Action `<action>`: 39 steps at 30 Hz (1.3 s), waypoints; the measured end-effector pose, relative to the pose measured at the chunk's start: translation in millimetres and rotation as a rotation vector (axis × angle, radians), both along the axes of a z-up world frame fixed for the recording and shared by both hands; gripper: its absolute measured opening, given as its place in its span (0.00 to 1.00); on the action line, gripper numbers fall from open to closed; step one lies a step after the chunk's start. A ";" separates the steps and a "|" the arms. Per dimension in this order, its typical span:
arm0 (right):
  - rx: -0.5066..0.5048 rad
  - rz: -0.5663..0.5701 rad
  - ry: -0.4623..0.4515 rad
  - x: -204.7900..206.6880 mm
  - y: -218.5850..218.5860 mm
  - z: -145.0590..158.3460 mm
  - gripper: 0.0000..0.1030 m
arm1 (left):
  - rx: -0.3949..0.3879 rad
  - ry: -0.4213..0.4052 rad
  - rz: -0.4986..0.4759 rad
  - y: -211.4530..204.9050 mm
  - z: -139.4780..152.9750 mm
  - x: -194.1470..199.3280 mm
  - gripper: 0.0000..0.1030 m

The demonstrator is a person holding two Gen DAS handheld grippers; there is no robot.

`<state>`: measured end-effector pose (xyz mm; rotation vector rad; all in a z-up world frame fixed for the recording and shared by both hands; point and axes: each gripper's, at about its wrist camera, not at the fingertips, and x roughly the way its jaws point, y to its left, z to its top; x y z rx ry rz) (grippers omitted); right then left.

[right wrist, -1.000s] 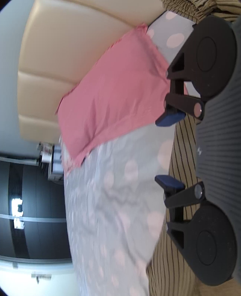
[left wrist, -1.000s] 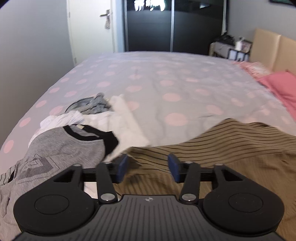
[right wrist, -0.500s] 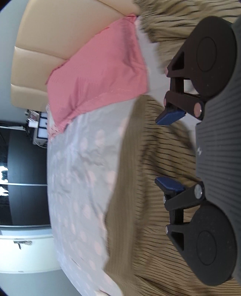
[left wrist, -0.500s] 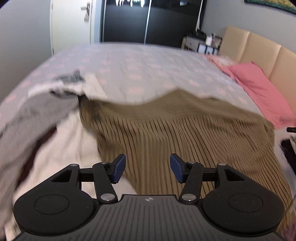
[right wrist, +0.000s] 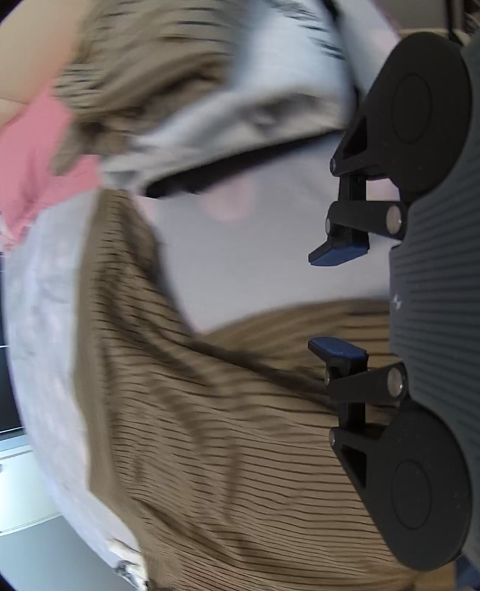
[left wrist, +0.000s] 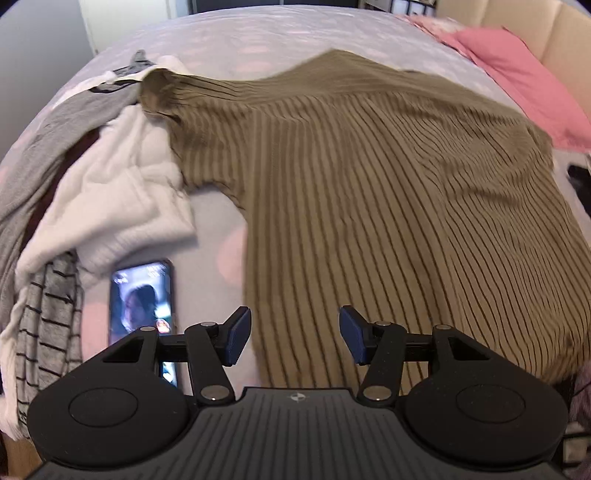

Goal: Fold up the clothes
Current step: 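Spread the brown striped shirt flat on the bed with both grippers, then smooth the shirt body flat with both grippers open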

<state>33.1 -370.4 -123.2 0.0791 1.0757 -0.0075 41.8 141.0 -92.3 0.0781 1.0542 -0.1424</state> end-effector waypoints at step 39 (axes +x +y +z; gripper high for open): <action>-0.144 -0.133 0.151 -57.0 -22.3 52.0 0.34 | 0.068 0.078 0.019 -8.6 -16.4 -14.5 0.50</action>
